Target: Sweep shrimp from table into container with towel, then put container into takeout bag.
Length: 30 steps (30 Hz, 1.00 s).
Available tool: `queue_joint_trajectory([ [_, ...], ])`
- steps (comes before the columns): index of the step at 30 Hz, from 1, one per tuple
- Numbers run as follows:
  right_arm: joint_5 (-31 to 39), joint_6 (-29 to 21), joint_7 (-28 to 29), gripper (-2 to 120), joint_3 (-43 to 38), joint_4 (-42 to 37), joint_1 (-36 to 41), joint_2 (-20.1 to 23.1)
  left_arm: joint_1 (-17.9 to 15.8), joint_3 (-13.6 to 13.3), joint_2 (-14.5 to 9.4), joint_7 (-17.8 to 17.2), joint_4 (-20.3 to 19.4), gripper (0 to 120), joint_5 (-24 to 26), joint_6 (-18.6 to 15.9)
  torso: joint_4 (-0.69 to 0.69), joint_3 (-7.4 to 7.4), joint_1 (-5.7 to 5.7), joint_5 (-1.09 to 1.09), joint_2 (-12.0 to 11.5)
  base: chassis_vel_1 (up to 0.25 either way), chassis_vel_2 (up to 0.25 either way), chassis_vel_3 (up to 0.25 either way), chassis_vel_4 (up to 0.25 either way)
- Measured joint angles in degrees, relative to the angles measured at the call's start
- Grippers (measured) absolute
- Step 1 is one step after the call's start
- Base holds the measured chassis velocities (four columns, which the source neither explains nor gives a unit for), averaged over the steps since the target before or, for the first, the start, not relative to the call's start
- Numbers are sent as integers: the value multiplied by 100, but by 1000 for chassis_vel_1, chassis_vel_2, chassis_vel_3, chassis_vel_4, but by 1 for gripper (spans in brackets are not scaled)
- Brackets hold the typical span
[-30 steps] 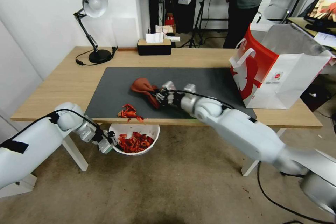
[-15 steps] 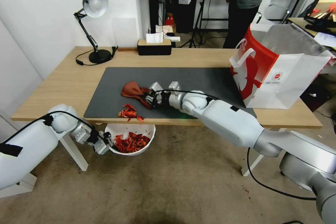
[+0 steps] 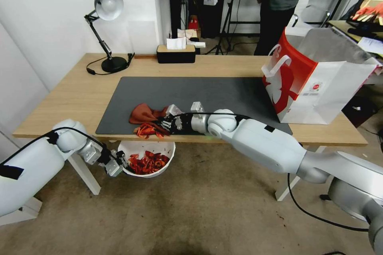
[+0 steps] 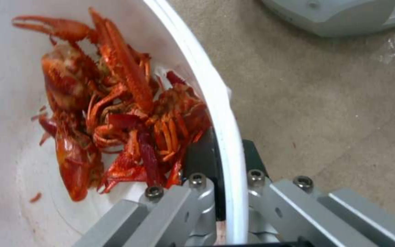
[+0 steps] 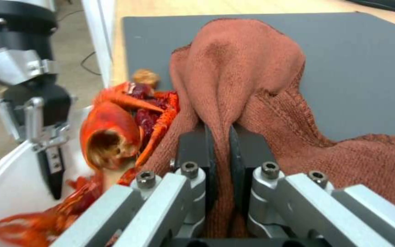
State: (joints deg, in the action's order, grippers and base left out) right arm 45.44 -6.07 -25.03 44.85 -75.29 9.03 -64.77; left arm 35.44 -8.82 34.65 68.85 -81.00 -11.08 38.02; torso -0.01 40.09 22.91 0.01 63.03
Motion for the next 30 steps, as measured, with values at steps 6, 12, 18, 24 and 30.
queue_joint_trajectory([
  [6, -51, 32, -52, 5, 244, -286, 10, 71, 267, 260, -100, -7, -102, 0, 8, -11, -2, 0, 0, 1, 0, 0, 0, 0, 0],
  [12, -92, 41, -64, 5, 373, -509, 88, 100, 543, 540, -217, -15, -222, 0, 18, -29, 2, 1, -1, 0, 0, 0, 0, 0, 0],
  [18, -139, -29, -101, 5, 463, -794, 200, 302, 626, 637, -258, -23, -277, 0, 29, -38, 3, 5, 2, -4, -3, 0, 0, 0, 0],
  [24, 3, -11, 32, 5, 136, -982, 415, 338, 661, 628, -233, -25, -316, 0, 20, -50, 0, 3, 1, -2, -2, 0, 0, 0, 0],
  [30, 467, 20, 296, 5, -517, -1108, 490, 261, 679, 617, -226, -26, -322, 0, 5, -64, 2, 2, 2, -2, -2, 0, 0, 0, 0],
])
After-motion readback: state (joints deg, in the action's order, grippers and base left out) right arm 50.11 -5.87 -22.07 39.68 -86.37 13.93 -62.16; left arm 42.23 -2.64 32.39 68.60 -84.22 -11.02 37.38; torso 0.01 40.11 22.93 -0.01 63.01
